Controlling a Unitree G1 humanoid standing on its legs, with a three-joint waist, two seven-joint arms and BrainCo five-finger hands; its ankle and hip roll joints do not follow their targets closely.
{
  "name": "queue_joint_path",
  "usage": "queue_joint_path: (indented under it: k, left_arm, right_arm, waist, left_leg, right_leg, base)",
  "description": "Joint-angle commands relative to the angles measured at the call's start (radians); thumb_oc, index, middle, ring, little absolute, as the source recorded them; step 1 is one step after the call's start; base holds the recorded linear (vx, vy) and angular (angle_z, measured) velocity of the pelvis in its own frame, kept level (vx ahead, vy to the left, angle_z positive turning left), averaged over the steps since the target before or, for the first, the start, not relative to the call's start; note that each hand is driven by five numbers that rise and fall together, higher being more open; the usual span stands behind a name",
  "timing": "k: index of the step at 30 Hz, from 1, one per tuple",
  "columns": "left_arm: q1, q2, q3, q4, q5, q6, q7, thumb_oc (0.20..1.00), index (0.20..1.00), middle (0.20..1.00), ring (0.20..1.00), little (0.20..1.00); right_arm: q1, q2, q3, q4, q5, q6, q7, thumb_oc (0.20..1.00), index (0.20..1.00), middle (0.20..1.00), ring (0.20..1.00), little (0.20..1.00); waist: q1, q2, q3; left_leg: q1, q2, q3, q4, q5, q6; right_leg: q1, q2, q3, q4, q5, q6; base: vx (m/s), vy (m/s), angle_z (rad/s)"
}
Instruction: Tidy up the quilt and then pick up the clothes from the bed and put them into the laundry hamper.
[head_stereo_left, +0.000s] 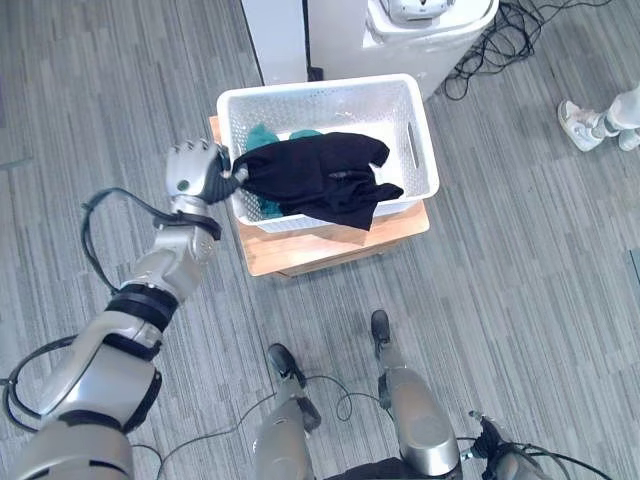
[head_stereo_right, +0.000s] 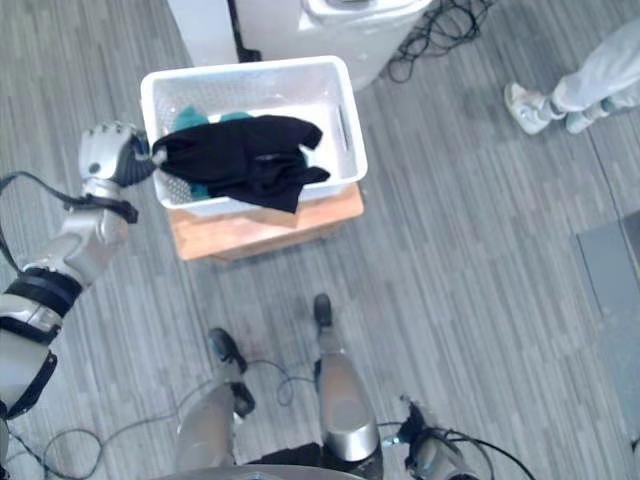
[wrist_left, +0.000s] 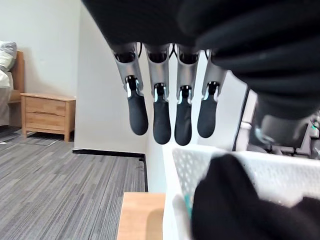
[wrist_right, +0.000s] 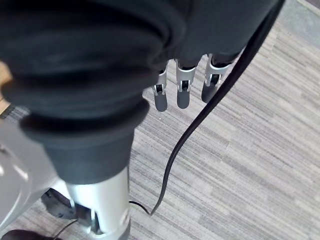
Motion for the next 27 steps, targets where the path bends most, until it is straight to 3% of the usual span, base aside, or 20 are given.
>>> queue_joint_path:
  k: [1, 2, 3, 4, 7, 8, 9, 11, 12, 15, 16, 19, 20, 22, 27]
  left_arm:
    - [-0.059, -0.003, 0.113, 0.103, -0.268, -0.074, 0.036, 1.0, 1.0, 1.0, 1.0, 1.0]
    - [-0.058, -0.003, 0.114, 0.104, -0.269, -0.075, 0.036, 1.0, 1.0, 1.0, 1.0, 1.0]
    - [-0.007, -0.011, 0.217, 0.063, -0.454, -0.147, 0.056, 1.0, 1.0, 1.0, 1.0, 1.0]
    - [-0.004, -0.01, 0.219, 0.062, -0.454, -0.147, 0.055, 1.0, 1.0, 1.0, 1.0, 1.0]
    - [0.179, 0.009, 0.386, -0.099, -0.622, -0.247, 0.075, 1.0, 1.0, 1.0, 1.0, 1.0]
    - [0.18, 0.008, 0.386, -0.1, -0.622, -0.247, 0.075, 1.0, 1.0, 1.0, 1.0, 1.0]
    - [0.29, -0.03, 0.456, -0.157, -0.706, -0.28, 0.06, 1.0, 1.0, 1.0, 1.0, 1.0]
    - [0.481, -0.085, 0.512, -0.2, -0.753, -0.282, -0.015, 1.0, 1.0, 1.0, 1.0, 1.0]
    - [0.483, -0.085, 0.514, -0.202, -0.752, -0.282, -0.016, 1.0, 1.0, 1.0, 1.0, 1.0]
    - [0.784, -0.142, 0.571, -0.165, -0.675, -0.233, -0.145, 1.0, 1.0, 1.0, 1.0, 1.0]
    - [0.784, -0.142, 0.572, -0.165, -0.675, -0.233, -0.145, 1.0, 1.0, 1.0, 1.0, 1.0]
    - [0.875, -0.209, 0.528, 0.233, -0.489, -0.139, -0.169, 1.0, 1.0, 1.0, 1.0, 1.0]
    - [0.874, -0.209, 0.528, 0.234, -0.489, -0.14, -0.169, 1.0, 1.0, 1.0, 1.0, 1.0]
    - [0.922, -0.285, 0.494, 0.465, -0.426, -0.095, -0.19, 1.0, 1.0, 1.0, 1.0, 1.0]
    - [0.948, -0.332, 0.487, 0.547, -0.417, -0.072, -0.201, 1.0, 1.0, 1.0, 1.0, 1.0]
  right_arm:
    - [0.026, -0.035, -0.018, -0.006, 0.021, 0.005, 0.016, 1.0, 1.0, 1.0, 1.0, 1.0]
    - [0.026, -0.036, -0.017, -0.006, 0.021, 0.005, 0.016, 1.0, 1.0, 1.0, 1.0, 1.0]
    - [0.018, -0.052, -0.037, -0.018, 0.039, 0.005, 0.022, 1.0, 1.0, 1.0, 1.0, 1.0]
    - [0.019, -0.053, -0.035, -0.019, 0.04, 0.006, 0.022, 1.0, 1.0, 1.0, 1.0, 1.0]
    - [0.023, -0.061, -0.053, -0.024, 0.035, 0.009, 0.041, 1.0, 1.0, 1.0, 1.0, 1.0]
    - [0.023, -0.062, -0.052, -0.024, 0.035, 0.009, 0.041, 1.0, 1.0, 1.0, 1.0, 1.0]
    - [0.021, -0.057, -0.063, -0.01, 0.032, 0.016, 0.055, 1.0, 1.0, 1.0, 1.0, 1.0]
    - [0.021, -0.052, -0.112, 0.015, 0.055, 0.021, 0.078, 1.0, 1.0, 1.0, 1.0, 1.0]
    - [0.021, -0.053, -0.111, 0.015, 0.055, 0.021, 0.078, 1.0, 1.0, 1.0, 1.0, 1.0]
    - [-0.006, -0.057, -0.153, 0.05, 0.06, 0.023, 0.111, 1.0, 1.0, 1.0, 1.0, 1.0]
    - [-0.007, -0.057, -0.152, 0.05, 0.06, 0.023, 0.111, 1.0, 1.0, 1.0, 1.0, 1.0]
    - [-0.057, -0.09, -0.186, 0.055, 0.078, 0.015, 0.118, 1.0, 1.0, 1.0, 1.0, 1.0]
    - [-0.058, -0.091, -0.187, 0.055, 0.078, 0.015, 0.118, 1.0, 1.0, 1.0, 1.0, 1.0]
    - [-0.085, -0.087, -0.192, 0.033, 0.102, 0.001, 0.106, 1.0, 1.0, 1.0, 1.0, 1.0]
    - [-0.08, -0.069, -0.224, 0.021, 0.179, -0.007, 0.1, 1.0, 1.0, 1.0, 1.0, 1.0]
  waist:
    - [0.013, 0.004, -0.096]
    - [0.012, 0.005, -0.096]
    - [0.021, 0.011, -0.124]
    - [0.019, 0.012, -0.124]
    - [0.038, 0.026, -0.173]
    - [0.038, 0.026, -0.173]
    - [0.056, 0.033, -0.201]
    - [0.08, 0.043, -0.227]
    - [0.079, 0.043, -0.229]
    - [0.115, 0.049, -0.252]
    - [0.115, 0.049, -0.254]
    - [0.124, 0.044, -0.27]
    - [0.125, 0.044, -0.272]
    - [0.126, 0.04, -0.281]
    - [0.118, 0.036, -0.295]
  left_leg:
    - [0.066, 0.028, 0.037, -0.004, -0.067, -0.055]
    - [0.066, 0.028, 0.037, -0.004, -0.068, -0.055]
    - [0.086, 0.025, 0.033, -0.004, -0.076, -0.055]
    - [0.086, 0.025, 0.033, -0.004, -0.076, -0.055]
    - [0.118, 0.016, 0.018, -0.004, -0.092, -0.053]
    - [0.118, 0.016, 0.017, -0.004, -0.092, -0.053]
    - [0.135, 0.01, 0.006, -0.004, -0.1, -0.05]
    - [0.157, 0.005, -0.007, -0.004, -0.107, -0.043]
    - [0.153, 0.005, -0.007, -0.004, -0.105, -0.043]
    - [0.171, -0.002, -0.02, -0.004, -0.115, -0.036]
    - [0.167, -0.001, -0.02, -0.004, -0.112, -0.036]
    - [0.181, -0.008, -0.013, -0.004, -0.121, -0.03]
    - [0.178, -0.007, -0.012, -0.004, -0.119, -0.03]
    - [0.185, -0.013, -0.003, -0.004, -0.128, -0.025]
    - [0.182, -0.016, 0.006, -0.004, -0.133, -0.021]
  right_leg:
    - [-0.038, -0.003, 0.008, 0.05, -0.138, 0.061]
    - [-0.037, -0.003, 0.007, 0.05, -0.138, 0.061]
    - [-0.014, -0.006, 0.008, 0.039, -0.136, 0.06]
    - [-0.013, -0.006, 0.007, 0.038, -0.136, 0.06]
    - [0.03, -0.01, 0.004, 0.019, -0.138, 0.061]
    - [0.03, -0.01, 0.004, 0.019, -0.138, 0.061]
    - [0.061, -0.014, -0.003, 0.011, -0.143, 0.058]
    - [0.092, -0.019, -0.012, 0.005, -0.151, 0.055]
    - [0.089, -0.018, -0.011, 0.004, -0.148, 0.054]
    - [0.118, -0.027, -0.016, 0.002, -0.153, 0.054]
    - [0.114, -0.027, -0.016, 0.001, -0.151, 0.053]
    - [0.124, -0.031, -0.008, -0.002, -0.149, 0.058]
    - [0.12, -0.03, -0.007, -0.002, -0.147, 0.057]
    - [0.123, -0.034, -0.001, -0.004, -0.143, 0.062]
    - [0.113, -0.037, 0.007, -0.004, -0.136, 0.064]
  base:
    - [0.0, 0.0, 0.0]
    - [0.05, 0.015, -0.09]
    - [0.04, 0.01, -0.11]
    - [0.07, 0.019, -0.15]
    - [0.09, 0.022, -0.11]
    - [0.11, 0.018, -0.04]
    - [0.11, 0.014, 0.04]
    - [0.1, 0.03, 0.19]
    - [0.03, 0.03, 0.21]
    - [0.03, 0.036, 0.1]
    - [0.0, 0.0, 0.0]
    - [0.0, 0.063, 0.14]
    - [-0.02, 0.071, 0.02]
    - [-0.01, 0.073, -0.14]
    - [-0.01, 0.049, -0.02]
